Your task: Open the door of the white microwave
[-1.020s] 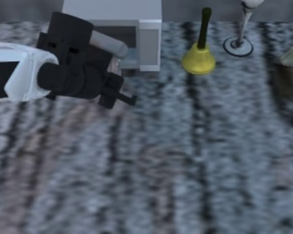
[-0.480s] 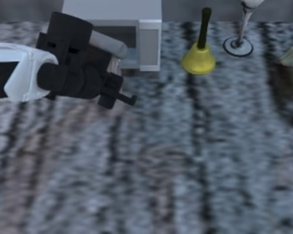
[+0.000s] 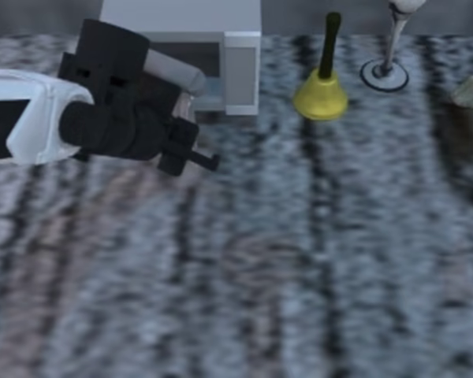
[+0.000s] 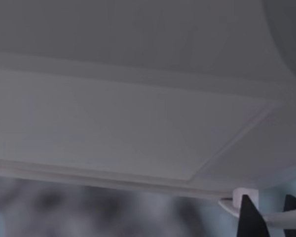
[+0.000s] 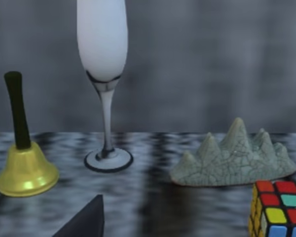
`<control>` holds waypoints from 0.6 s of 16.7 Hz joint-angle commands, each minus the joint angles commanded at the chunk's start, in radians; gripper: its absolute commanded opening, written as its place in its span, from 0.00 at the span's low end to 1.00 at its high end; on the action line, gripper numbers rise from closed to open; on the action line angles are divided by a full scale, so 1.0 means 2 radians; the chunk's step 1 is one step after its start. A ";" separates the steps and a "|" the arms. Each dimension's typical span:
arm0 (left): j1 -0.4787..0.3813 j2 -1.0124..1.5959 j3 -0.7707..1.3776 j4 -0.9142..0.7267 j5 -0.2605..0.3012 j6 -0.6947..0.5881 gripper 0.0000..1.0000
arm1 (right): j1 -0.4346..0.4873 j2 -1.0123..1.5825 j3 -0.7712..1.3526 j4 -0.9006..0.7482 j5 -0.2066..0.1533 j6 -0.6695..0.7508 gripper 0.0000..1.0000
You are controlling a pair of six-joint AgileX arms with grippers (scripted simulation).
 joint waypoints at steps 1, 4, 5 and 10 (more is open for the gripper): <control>0.002 -0.001 -0.002 -0.001 0.003 0.004 0.00 | 0.000 0.000 0.000 0.000 0.000 0.000 1.00; 0.011 -0.007 -0.006 -0.002 0.014 0.020 0.00 | 0.000 0.000 0.000 0.000 0.000 0.000 1.00; 0.013 -0.009 -0.008 -0.002 0.018 0.026 0.00 | 0.000 0.000 0.000 0.000 0.000 0.000 1.00; 0.020 -0.012 -0.013 -0.005 0.028 0.041 0.00 | 0.000 0.000 0.000 0.000 0.000 0.000 1.00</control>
